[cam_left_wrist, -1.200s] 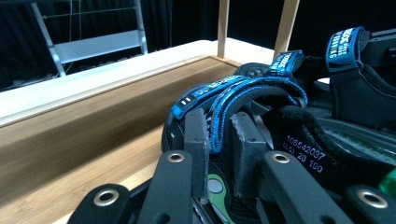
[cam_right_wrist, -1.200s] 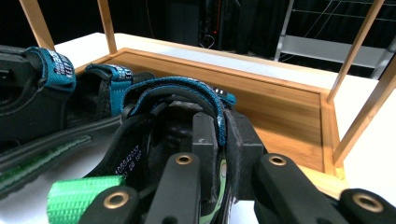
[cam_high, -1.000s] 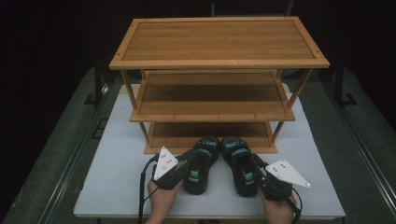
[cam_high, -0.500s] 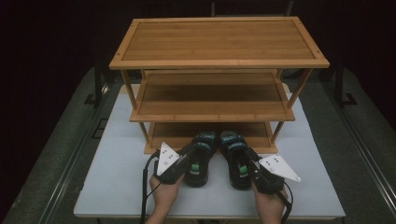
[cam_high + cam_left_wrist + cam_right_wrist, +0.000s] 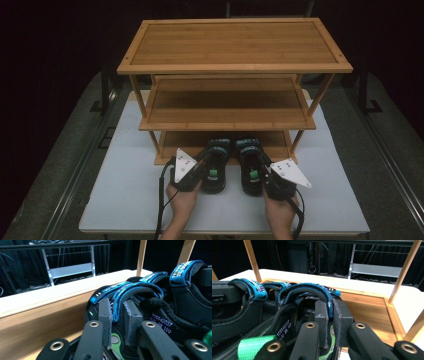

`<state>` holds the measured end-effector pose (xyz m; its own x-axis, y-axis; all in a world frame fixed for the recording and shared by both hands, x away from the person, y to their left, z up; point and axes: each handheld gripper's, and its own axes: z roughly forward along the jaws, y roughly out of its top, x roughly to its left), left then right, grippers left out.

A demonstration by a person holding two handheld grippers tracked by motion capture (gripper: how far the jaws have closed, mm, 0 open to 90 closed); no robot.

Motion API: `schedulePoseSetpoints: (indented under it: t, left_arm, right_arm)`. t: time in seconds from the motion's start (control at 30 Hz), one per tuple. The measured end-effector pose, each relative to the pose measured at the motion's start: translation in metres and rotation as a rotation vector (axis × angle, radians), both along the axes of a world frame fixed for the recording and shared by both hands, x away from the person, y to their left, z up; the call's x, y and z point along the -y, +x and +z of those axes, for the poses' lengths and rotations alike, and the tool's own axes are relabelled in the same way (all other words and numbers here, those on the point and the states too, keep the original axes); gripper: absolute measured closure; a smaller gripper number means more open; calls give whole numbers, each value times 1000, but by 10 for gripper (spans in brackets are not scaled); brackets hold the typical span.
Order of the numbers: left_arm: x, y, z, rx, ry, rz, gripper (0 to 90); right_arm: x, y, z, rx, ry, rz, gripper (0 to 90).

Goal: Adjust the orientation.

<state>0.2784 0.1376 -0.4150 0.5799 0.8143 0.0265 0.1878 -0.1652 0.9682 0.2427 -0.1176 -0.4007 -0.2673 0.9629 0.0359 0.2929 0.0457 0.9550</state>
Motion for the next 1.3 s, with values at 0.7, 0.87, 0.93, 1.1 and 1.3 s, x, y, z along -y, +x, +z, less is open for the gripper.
schedulePoseSetpoints:
  t: [0.7,0.87,0.93,1.1,1.3]
  left_arm:
    - [11,16,-13,-23,-7,72,786]
    - [13,19,-14,-29,-17,83,784]
    - [13,20,-14,-31,-18,88,785]
    - [14,24,-17,-38,-10,92,784]
    - [16,26,-19,-50,-16,96,783]
  right_arm:
    - [-20,20,-12,-39,41,-26,819]
    - [-23,24,-14,-42,47,-30,819]
    - [-24,26,-15,-45,51,-33,819]
    - [-26,31,-18,-57,55,-34,819]
    - [-29,35,-21,-66,62,-40,819]
